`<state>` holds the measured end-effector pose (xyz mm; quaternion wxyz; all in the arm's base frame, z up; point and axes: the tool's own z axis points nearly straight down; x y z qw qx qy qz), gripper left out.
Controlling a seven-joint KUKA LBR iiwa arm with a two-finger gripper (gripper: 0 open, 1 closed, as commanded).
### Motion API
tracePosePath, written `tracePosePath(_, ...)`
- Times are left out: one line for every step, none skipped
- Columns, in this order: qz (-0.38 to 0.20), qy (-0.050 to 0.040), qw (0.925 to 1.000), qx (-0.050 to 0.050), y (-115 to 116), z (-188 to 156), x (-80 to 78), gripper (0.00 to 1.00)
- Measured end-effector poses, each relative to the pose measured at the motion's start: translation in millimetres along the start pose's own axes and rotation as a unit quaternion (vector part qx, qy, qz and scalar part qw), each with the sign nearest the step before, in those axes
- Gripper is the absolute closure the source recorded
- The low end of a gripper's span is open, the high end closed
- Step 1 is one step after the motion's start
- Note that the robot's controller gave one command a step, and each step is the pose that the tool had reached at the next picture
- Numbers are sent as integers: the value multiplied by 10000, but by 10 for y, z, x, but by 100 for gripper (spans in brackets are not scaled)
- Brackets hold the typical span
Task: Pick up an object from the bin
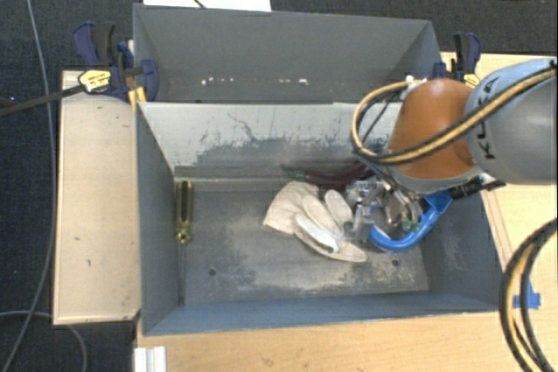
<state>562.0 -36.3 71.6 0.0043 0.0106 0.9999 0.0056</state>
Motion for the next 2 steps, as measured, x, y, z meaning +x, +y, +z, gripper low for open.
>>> tracePosePath(9, 30, 10000, -8, 9, -127, 23, 100)
tracePosePath(16, 2, 10000, -8, 13, -366, 6, 100)
